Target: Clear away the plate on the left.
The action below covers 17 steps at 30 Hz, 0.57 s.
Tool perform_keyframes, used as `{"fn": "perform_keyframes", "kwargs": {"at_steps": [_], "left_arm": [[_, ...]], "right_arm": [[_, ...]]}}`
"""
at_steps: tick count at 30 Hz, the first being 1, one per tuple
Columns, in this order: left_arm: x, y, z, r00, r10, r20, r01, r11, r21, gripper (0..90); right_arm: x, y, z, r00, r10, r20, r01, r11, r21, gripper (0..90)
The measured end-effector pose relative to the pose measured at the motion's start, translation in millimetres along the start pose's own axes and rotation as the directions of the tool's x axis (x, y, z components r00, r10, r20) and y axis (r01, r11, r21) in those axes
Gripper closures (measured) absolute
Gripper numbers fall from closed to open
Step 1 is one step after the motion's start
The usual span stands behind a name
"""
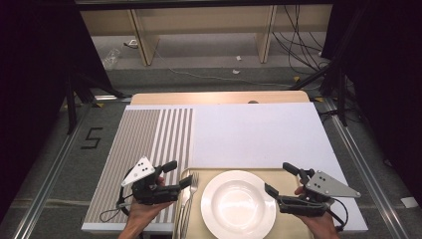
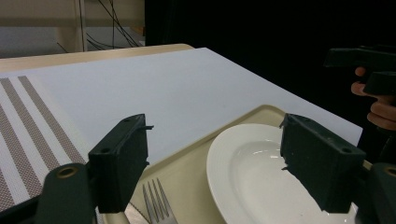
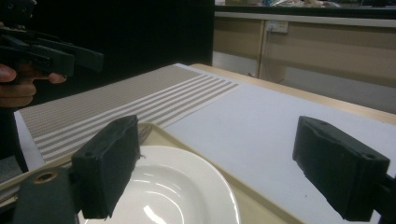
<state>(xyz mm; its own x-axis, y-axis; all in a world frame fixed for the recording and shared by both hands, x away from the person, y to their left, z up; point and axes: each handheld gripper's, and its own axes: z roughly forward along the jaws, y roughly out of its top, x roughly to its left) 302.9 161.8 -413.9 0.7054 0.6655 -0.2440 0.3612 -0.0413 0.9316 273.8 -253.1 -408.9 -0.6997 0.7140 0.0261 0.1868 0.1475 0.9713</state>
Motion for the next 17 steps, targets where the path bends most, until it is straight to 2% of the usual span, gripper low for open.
{"fn": "perform_keyframes", "kwargs": {"at_steps": [17], "left_arm": [[1.2, -0.3, -0.1, 1.0000, -0.003, -0.002, 0.003, 1.0000, -0.007, 22.0]], "right_arm": [[-0.3, -0.2, 0.2, 1.0000, 0.001, 0.001, -0.001, 1.000, -0.002, 15.7]]}}
